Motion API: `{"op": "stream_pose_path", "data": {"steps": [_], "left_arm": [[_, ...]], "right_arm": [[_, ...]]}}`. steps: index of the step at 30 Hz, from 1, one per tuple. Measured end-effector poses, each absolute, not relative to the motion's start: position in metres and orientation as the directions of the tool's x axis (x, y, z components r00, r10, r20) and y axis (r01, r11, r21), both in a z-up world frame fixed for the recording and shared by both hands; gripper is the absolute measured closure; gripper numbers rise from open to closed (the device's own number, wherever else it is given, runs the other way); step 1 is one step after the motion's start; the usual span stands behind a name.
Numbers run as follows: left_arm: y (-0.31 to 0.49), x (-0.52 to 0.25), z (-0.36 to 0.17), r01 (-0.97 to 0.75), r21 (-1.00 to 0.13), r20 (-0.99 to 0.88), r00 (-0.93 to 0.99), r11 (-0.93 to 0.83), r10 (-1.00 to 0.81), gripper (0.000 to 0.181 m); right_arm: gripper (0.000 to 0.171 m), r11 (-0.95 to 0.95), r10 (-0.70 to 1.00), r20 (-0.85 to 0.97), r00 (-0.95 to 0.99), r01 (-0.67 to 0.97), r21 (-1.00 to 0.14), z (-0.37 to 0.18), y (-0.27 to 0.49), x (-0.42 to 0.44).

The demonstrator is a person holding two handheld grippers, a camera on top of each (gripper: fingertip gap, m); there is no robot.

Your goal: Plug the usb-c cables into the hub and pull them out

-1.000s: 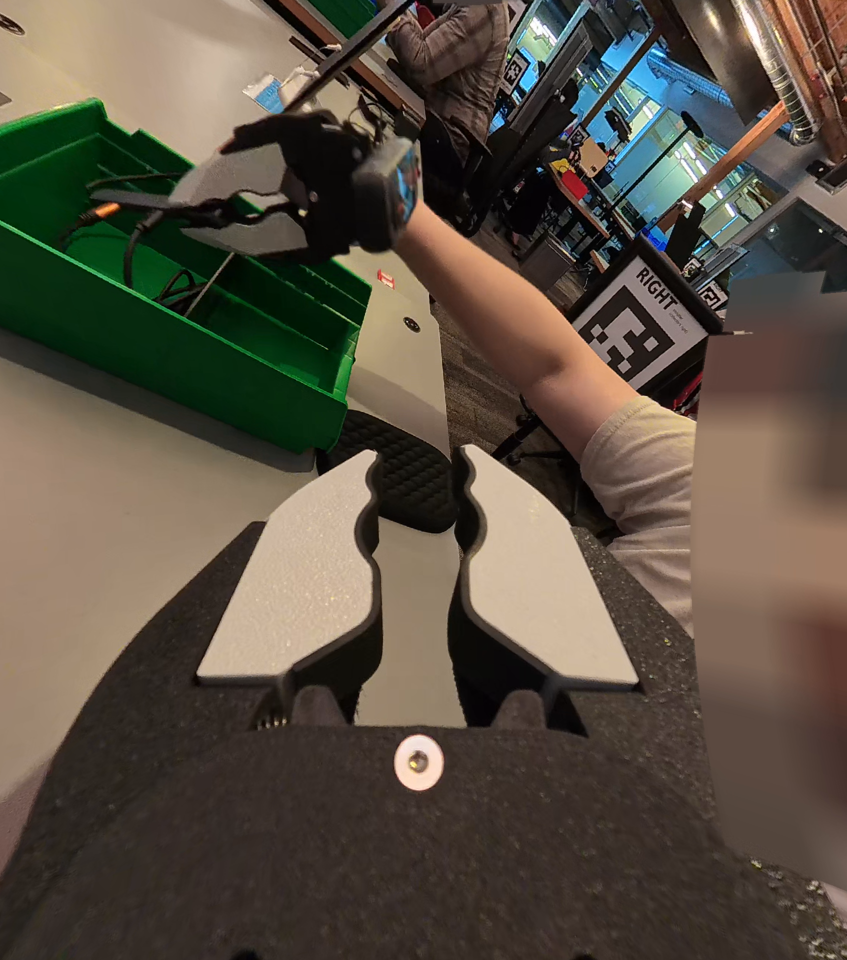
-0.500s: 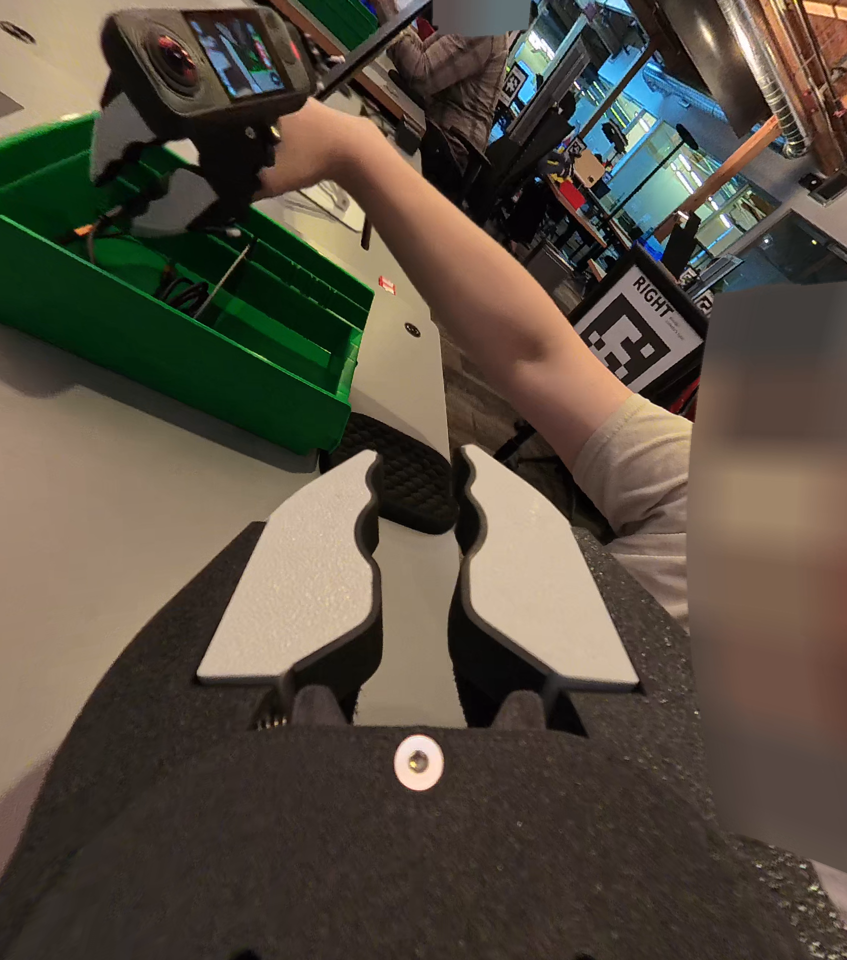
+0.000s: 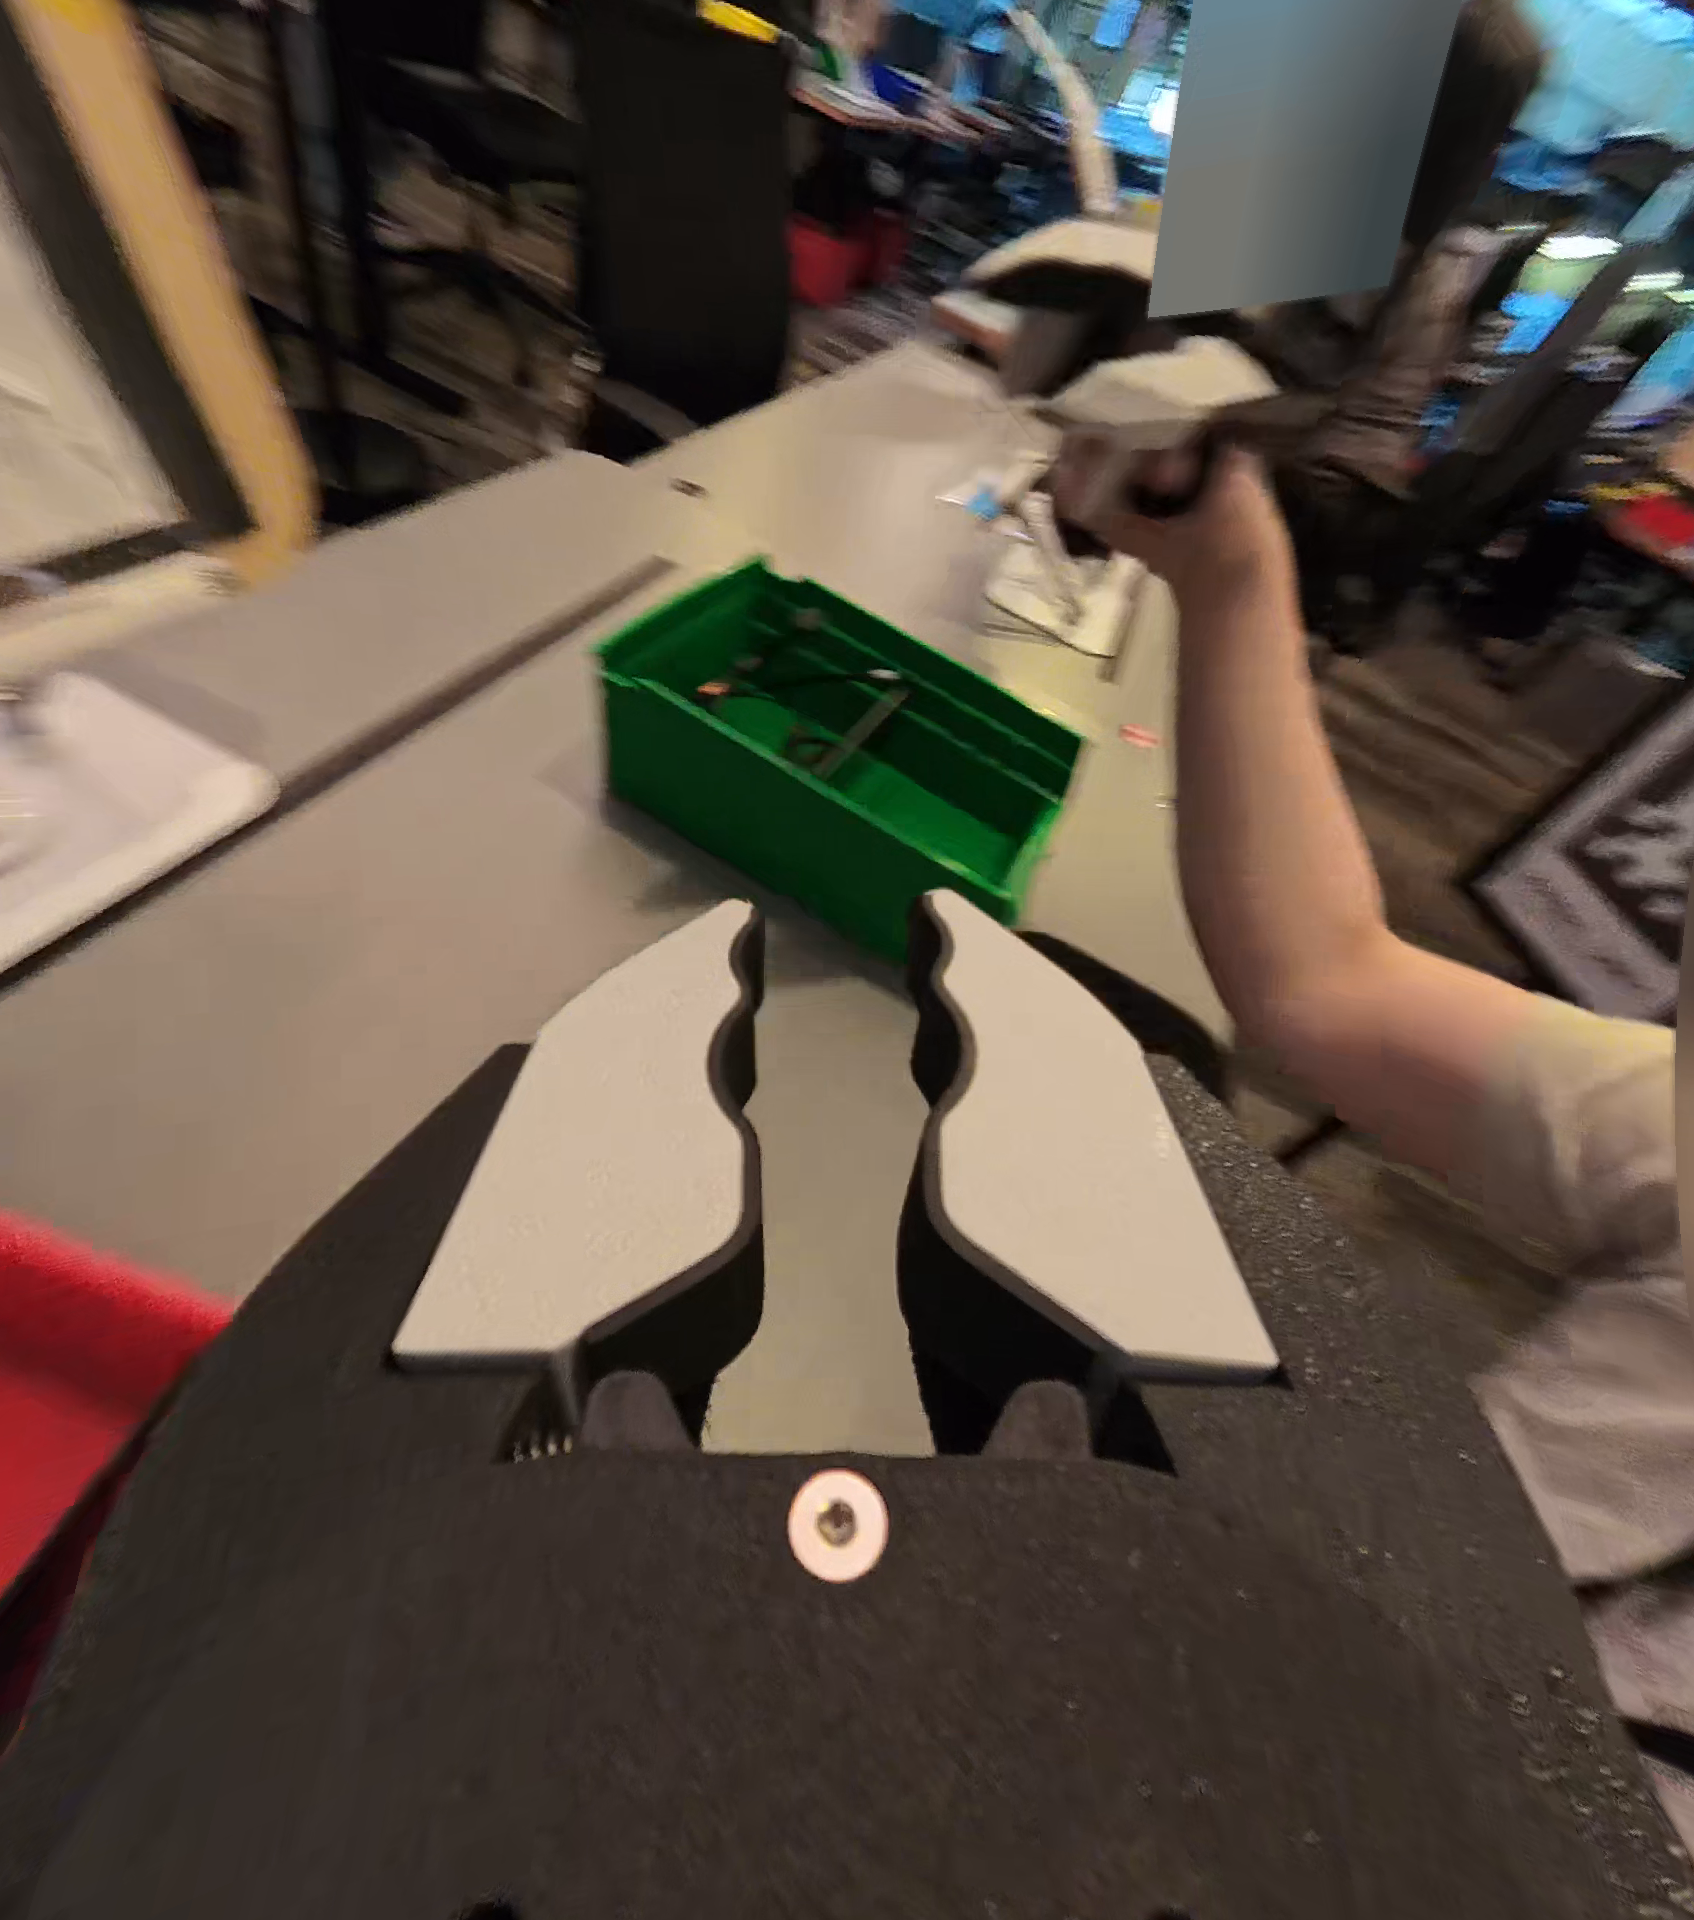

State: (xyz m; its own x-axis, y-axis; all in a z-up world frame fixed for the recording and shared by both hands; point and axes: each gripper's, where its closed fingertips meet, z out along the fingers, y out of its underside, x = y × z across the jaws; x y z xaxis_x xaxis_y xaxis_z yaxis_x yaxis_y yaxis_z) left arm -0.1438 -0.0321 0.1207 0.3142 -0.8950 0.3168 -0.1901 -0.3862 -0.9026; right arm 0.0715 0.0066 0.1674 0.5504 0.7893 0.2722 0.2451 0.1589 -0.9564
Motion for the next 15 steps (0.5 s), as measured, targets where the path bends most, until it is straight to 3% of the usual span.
{"op": "stream_pose_path", "data": {"steps": [3, 8, 15], "left_arm": [[-0.009, -0.193, 0.123, -0.173, -0.927, 0.195, 0.534, -0.331, -0.823, 0.15], [0.0, -0.253, 0.104, -0.232, -0.899, 0.127, 0.674, -0.371, -0.728, 0.147], [0.013, -0.309, 0.019, -0.375, -0.622, 0.096, 0.835, -0.687, -0.542, 0.147]], "right_arm": [[0.123, 0.319, 0.672, 0.309, 0.673, 0.113, -0.941, 0.196, -0.006, 0.06], [0.125, 0.346, 0.579, 0.376, 0.723, 0.199, -0.917, 0.171, 0.005, 0.044], [0.129, 0.282, 0.649, 0.3, 0.699, 0.145, -0.948, 0.161, 0.021, 0.037]]}}
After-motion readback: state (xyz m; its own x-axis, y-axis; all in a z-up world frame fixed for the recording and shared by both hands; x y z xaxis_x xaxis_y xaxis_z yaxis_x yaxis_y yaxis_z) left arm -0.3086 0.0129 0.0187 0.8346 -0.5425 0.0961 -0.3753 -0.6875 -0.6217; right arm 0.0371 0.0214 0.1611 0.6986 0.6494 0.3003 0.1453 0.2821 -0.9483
